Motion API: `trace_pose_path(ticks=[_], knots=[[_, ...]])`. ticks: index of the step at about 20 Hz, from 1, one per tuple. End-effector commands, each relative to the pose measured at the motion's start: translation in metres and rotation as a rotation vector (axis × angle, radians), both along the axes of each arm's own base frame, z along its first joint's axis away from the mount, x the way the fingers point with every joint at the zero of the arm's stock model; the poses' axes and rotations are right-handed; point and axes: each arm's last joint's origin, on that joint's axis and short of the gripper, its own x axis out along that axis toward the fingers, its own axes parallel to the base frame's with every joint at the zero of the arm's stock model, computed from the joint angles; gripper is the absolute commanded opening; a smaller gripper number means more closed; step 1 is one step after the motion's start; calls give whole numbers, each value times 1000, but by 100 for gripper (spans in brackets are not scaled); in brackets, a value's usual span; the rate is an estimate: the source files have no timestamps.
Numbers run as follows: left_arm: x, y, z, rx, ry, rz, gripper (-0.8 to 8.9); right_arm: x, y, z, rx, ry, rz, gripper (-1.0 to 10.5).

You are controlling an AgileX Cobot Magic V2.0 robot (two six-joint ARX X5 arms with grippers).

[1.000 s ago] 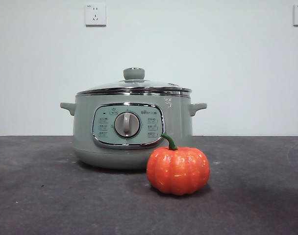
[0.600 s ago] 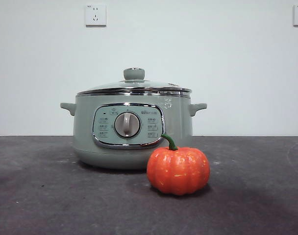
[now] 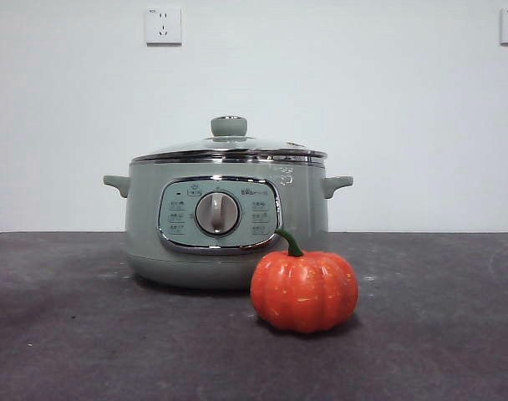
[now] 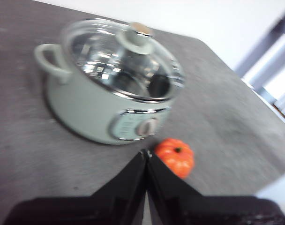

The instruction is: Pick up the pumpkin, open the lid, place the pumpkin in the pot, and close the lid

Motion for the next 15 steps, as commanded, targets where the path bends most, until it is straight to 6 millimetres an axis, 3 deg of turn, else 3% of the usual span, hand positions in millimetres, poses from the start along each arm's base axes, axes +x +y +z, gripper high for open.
trace_pose_path(ticks=[1,5,13,14,15], knots=[[5,-1,9,44,-4,-71,-8,4,2,13,-84,9,94,-12],[9,-2,19,99,62,-130,-8,8,4,22,-148,95,162,-12],[10,-2,27,145,138,-168,2,7,8,19,-180,175,224,13],[10,-2,27,146,139,-166,37,7,8,19,-177,178,221,52],[10,-2,27,146,139,-166,199,7,8,19,-175,180,219,169]])
